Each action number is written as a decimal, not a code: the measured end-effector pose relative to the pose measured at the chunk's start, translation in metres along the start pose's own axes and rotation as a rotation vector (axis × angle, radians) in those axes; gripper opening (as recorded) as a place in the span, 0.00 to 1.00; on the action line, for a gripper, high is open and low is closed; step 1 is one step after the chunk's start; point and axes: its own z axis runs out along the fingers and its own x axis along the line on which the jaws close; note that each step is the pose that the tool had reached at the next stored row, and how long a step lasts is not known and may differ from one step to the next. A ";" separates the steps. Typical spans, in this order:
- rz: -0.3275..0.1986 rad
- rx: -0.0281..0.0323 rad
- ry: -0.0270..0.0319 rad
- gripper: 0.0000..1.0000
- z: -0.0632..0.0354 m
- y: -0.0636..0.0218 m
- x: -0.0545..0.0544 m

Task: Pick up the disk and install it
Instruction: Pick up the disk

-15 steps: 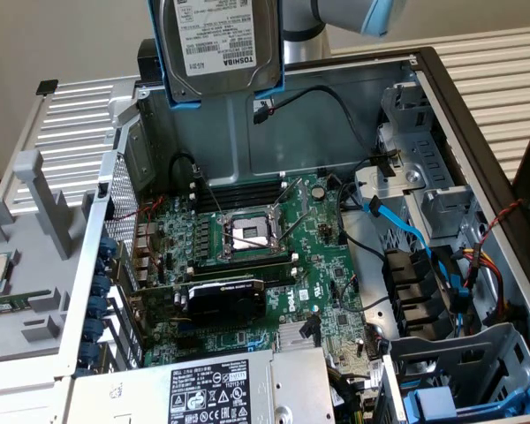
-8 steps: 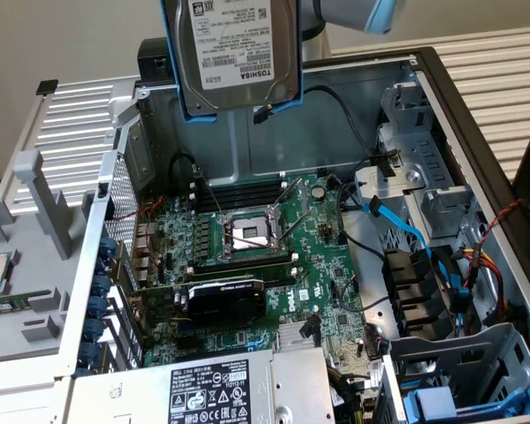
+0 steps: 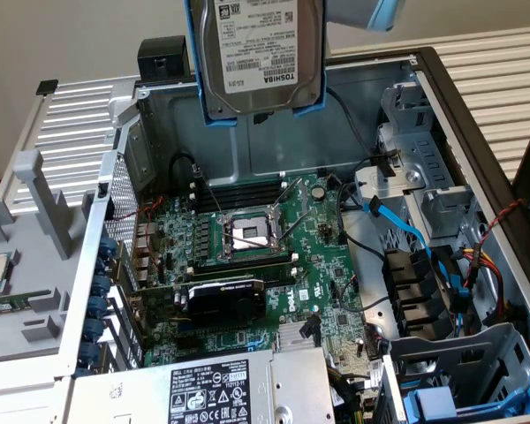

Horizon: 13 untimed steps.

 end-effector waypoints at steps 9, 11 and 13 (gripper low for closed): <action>-0.001 -0.0022 -0.0001 0.37 0.0010 -0.0225 0.017; -0.001 -0.0023 0.0001 0.37 0.0015 -0.0227 0.026; -0.001 -0.0023 0.0000 0.37 0.0024 -0.0228 0.035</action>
